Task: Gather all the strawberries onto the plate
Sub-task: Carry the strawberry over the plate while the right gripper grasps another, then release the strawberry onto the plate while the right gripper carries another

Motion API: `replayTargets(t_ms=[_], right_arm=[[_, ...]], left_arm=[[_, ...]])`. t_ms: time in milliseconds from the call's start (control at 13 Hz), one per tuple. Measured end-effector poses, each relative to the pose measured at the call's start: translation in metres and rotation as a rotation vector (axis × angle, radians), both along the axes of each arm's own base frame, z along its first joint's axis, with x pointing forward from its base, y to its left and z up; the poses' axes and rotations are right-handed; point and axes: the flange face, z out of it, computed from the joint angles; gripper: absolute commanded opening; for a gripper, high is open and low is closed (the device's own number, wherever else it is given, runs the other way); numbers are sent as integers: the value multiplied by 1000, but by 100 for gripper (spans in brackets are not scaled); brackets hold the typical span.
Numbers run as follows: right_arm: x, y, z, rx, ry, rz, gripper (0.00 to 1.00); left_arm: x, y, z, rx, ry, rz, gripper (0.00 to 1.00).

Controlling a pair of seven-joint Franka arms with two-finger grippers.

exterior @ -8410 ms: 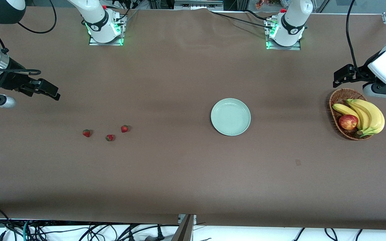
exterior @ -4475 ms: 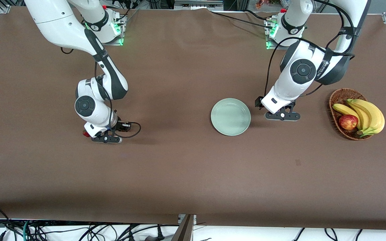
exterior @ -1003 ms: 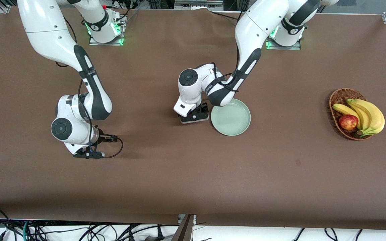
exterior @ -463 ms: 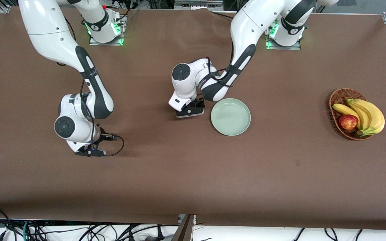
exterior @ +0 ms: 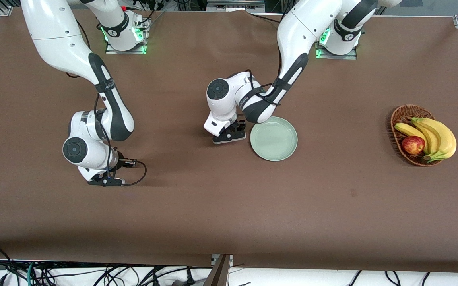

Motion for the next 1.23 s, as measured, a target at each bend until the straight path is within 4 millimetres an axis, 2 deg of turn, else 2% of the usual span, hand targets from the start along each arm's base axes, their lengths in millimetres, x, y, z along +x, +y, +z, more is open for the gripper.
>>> replayTargets(t_ms=[154, 231, 386, 540, 617, 694, 772, 849, 926, 1003, 1080, 1235], right_arm=[[1, 1, 4, 1, -1, 0, 33], [1, 1, 4, 2, -1, 1, 33], [1, 2, 4, 3, 0, 1, 33], [1, 4, 4, 5, 0, -4, 33], [1, 6, 5, 6, -1, -10, 33], [1, 9, 6, 7, -2, -15, 33], [1, 11, 7, 9, -1, -22, 33], [1, 17, 8, 13, 3, -35, 33], [1, 27, 11, 22, 6, -59, 33], [0, 44, 15, 35, 7, -94, 33], [-2, 67, 21, 53, 7, -136, 33], [-12, 120, 33, 88, 11, -227, 33]], left_arm=[[-3, -3, 1, -3, 1, 4, 27], [-5, -4, 1, -2, 3, 12, 21], [-10, -7, 1, 8, 18, 19, 16], [-10, -6, 4, 17, 33, 32, 14], [-4, -2, 12, 14, 43, 50, 14], [7, 5, 30, 6, 63, 68, 14], [22, 18, 60, -13, 100, 69, 14], [38, 40, 93, -26, 137, 62, 14], [55, 70, 122, -22, 171, 47, 14], [68, 103, 136, -10, 201, 32, 15], [74, 134, 133, 6, 232, 14, 15], [72, 178, 94, 34, 304, -15, 16]])
